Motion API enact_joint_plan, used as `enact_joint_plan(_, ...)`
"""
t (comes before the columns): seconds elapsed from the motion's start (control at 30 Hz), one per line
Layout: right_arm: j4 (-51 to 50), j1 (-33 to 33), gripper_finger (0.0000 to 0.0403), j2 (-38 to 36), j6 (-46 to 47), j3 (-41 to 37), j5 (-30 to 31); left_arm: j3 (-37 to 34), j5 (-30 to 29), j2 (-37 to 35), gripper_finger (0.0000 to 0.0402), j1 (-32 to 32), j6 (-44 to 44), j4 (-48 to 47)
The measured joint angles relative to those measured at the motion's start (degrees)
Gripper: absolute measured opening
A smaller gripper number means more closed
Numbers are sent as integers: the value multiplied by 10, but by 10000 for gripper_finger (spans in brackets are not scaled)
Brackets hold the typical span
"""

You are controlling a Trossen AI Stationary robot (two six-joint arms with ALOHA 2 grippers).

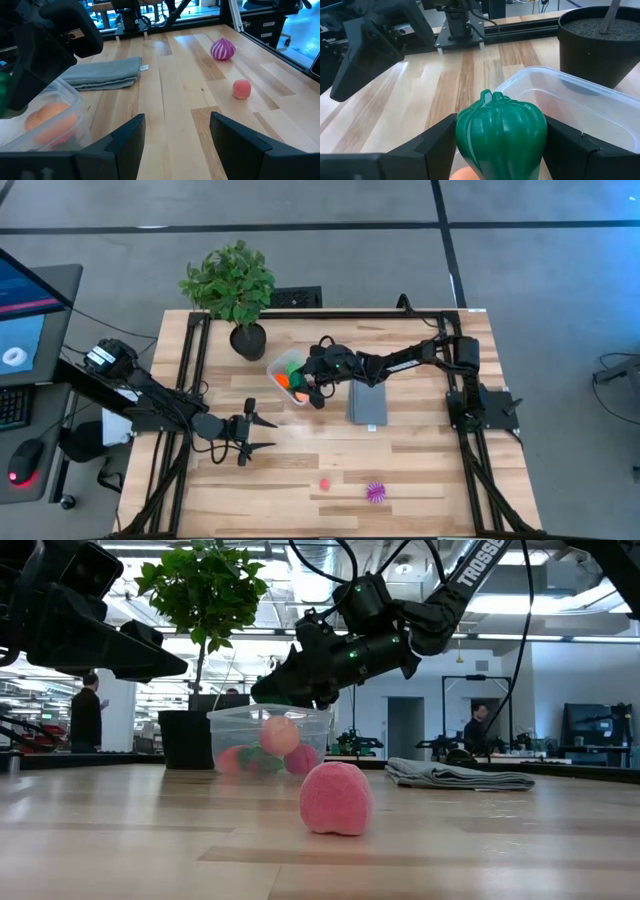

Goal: Pick and placing Produce into tupperware
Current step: Put the green bell pepper into the transparent bin

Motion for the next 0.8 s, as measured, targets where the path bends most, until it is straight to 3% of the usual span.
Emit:
enact_joint_plan(0.6,0,-1,279,0,0,0,-28,0,-11,0,213,0,0,0)
enact_joint_plan(0.8,0,-1,330,0,6,0,-28,0,-14,0,213,0,0,0)
